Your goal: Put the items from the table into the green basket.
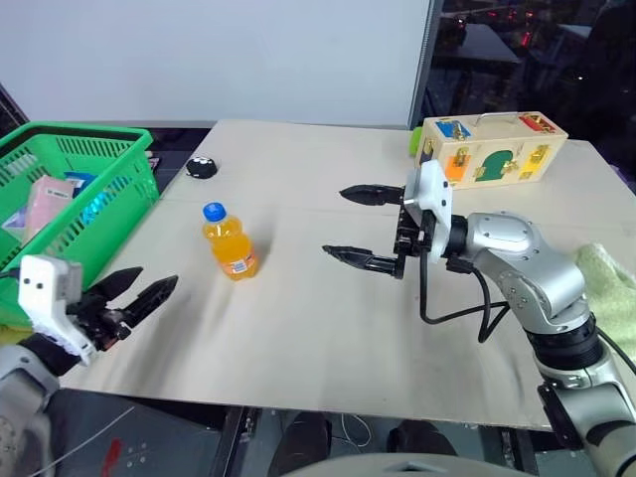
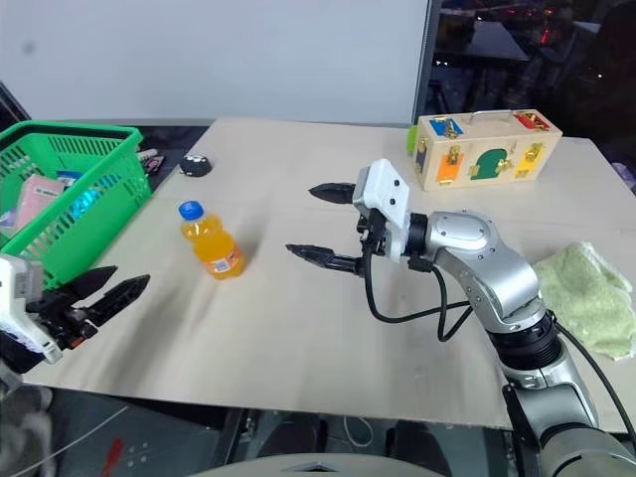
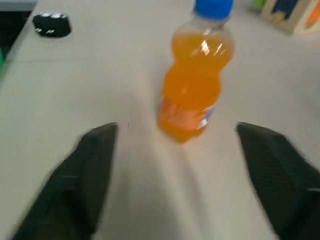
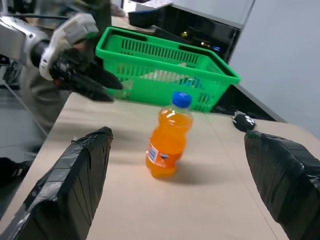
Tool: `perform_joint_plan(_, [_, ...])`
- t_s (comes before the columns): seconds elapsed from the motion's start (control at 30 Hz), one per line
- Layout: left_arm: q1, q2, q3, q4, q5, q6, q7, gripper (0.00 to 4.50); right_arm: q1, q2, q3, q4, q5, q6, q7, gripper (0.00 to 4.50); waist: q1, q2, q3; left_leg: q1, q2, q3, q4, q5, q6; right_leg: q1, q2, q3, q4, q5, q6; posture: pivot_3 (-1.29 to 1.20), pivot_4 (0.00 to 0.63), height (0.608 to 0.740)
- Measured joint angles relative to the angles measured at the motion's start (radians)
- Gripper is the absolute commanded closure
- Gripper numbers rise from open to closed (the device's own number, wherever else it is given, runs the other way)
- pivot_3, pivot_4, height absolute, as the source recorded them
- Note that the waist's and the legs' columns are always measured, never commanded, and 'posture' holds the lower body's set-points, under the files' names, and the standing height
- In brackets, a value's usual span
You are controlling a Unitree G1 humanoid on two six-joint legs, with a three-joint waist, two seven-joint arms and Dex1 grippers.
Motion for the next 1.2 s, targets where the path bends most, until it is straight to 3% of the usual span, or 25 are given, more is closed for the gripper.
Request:
perform_joint_plan(0.5, [-0.245, -0.057, -0.271, 0.072, 0.162, 0.017, 0.145, 0.02, 0.007, -0.002, 0.002, -0.009, -0.008, 0.001, -0.011, 0.0, -0.004, 0.0, -0.001, -0.002, 0.0, 0.001, 0.0, 0.0, 0.0, -0.001, 0.0, 0.001, 0.0, 0.002, 0.003, 0.13, 0.0, 0.74])
perform_joint_plan(1.2, [-0.431, -0.078, -0.398, 0.235, 0.277, 0.008, 0.115, 0.02, 0.014, -0.017, 0.0, -0.045, -0.005, 0.025, -0.028, 0.0, -0.017, 0.0, -0.001, -0.004, -0.001, 0.0, 0.0, 0.0, 0.0, -0.003, 0.0, 0.0, 0.0, 0.002, 0.003, 0.09, 0.0, 0.74])
